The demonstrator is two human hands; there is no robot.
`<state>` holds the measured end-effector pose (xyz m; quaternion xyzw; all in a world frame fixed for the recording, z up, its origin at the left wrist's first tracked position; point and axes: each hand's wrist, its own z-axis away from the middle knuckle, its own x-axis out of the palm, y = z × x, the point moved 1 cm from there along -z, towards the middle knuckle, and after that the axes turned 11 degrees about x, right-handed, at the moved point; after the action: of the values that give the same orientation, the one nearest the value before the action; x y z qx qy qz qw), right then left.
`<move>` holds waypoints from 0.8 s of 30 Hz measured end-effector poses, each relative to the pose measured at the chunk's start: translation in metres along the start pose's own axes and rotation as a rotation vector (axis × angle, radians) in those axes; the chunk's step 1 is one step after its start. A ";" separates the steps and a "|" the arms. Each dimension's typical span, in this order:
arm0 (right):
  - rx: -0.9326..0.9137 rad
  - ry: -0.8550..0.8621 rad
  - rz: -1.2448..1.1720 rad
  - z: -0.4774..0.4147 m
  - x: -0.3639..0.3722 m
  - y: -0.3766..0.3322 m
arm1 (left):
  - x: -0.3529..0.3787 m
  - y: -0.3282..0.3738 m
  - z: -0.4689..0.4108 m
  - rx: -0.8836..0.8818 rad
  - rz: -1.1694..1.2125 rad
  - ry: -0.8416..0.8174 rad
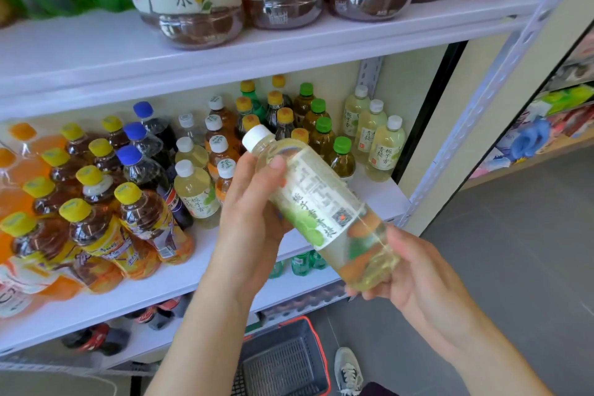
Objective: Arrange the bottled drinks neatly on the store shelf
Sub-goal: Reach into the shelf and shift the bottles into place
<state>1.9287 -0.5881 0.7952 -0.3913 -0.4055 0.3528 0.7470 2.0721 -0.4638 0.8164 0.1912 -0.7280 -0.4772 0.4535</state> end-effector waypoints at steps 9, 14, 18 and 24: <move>0.212 -0.195 -0.118 0.006 -0.013 -0.001 | 0.013 -0.005 -0.012 -0.029 0.122 -0.065; -0.080 0.002 0.079 0.006 -0.029 -0.009 | 0.032 -0.016 -0.021 0.041 -0.115 0.123; -0.188 0.089 0.101 0.004 -0.043 -0.011 | 0.042 -0.023 -0.024 -0.013 -0.135 0.070; -0.137 0.068 -0.027 -0.006 -0.076 -0.015 | 0.043 -0.028 -0.039 -0.063 -0.271 -0.112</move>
<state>1.9048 -0.6608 0.7808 -0.4479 -0.4082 0.3006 0.7365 2.0789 -0.5278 0.8175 0.2467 -0.7043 -0.5666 0.3495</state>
